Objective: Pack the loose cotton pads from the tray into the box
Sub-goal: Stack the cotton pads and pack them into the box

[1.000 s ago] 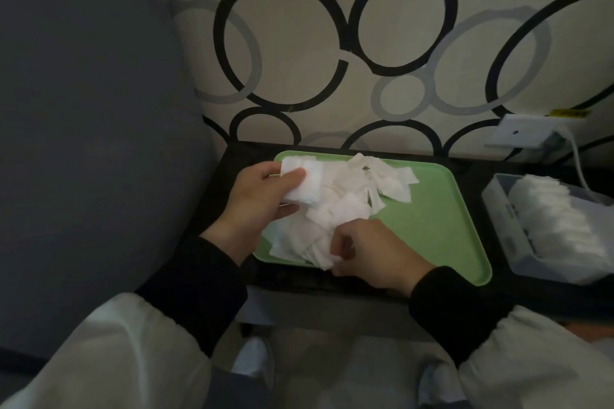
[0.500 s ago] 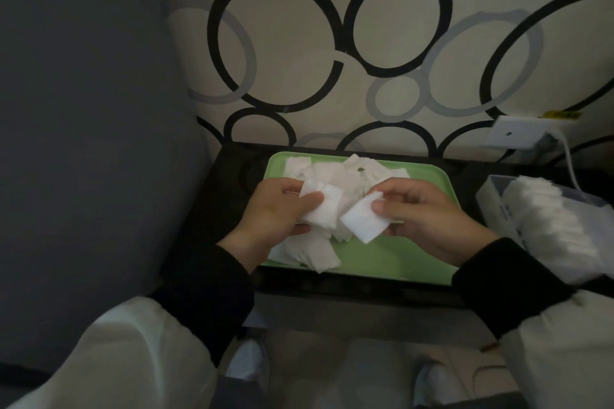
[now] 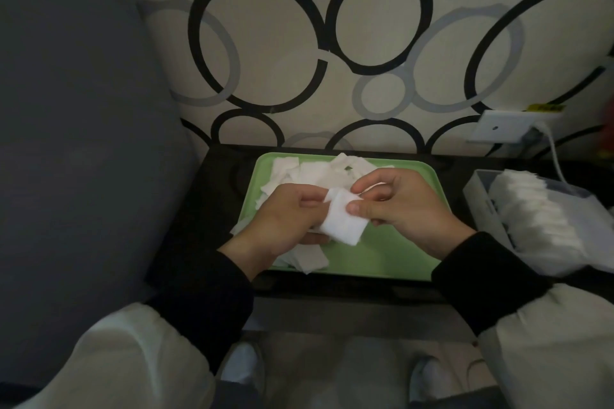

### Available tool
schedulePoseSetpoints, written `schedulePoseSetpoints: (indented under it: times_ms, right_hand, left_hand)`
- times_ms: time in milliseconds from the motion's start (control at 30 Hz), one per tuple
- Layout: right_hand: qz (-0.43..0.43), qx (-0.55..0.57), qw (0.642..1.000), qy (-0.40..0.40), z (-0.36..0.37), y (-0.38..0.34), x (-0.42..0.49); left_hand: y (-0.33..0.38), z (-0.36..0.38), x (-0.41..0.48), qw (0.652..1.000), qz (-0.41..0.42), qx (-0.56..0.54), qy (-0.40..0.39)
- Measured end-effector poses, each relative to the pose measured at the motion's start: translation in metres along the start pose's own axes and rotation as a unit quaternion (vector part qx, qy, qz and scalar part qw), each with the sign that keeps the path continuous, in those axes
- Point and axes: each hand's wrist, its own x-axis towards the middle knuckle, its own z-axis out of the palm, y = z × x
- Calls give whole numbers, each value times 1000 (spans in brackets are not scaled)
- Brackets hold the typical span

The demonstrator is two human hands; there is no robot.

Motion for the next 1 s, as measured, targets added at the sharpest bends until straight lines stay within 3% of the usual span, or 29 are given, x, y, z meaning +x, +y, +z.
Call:
schedulePoseSetpoints:
  times_ms: [233,367,467,567,667,867,1000]
  right_hand:
    - [-14,-41,999,13,8,2,5]
    - [-29,-69,997,30,15,7,14]
    - [-52,-129,988,68,25,12,25]
    - [-81,-190,969,135,34,16,39]
    - [-124,-297,937,137,42,19,53]
    - [-144,-477,862,89,70,11,67]
    - [-84,-499,858,84,76,9,76]
  left_hand:
    - [2,-2,-1,1000,-6,4,6]
    - [4,-7,1,997,-44,-52,41]
    - [-1,-15,3,999,-13,-3,38]
    - [-6,-29,11,990,-3,1,141]
    - [-8,-49,19,972,-5,-16,233]
    - [-9,-72,26,952,-5,-67,300]
    - [-9,-76,23,953,-2,-79,294]
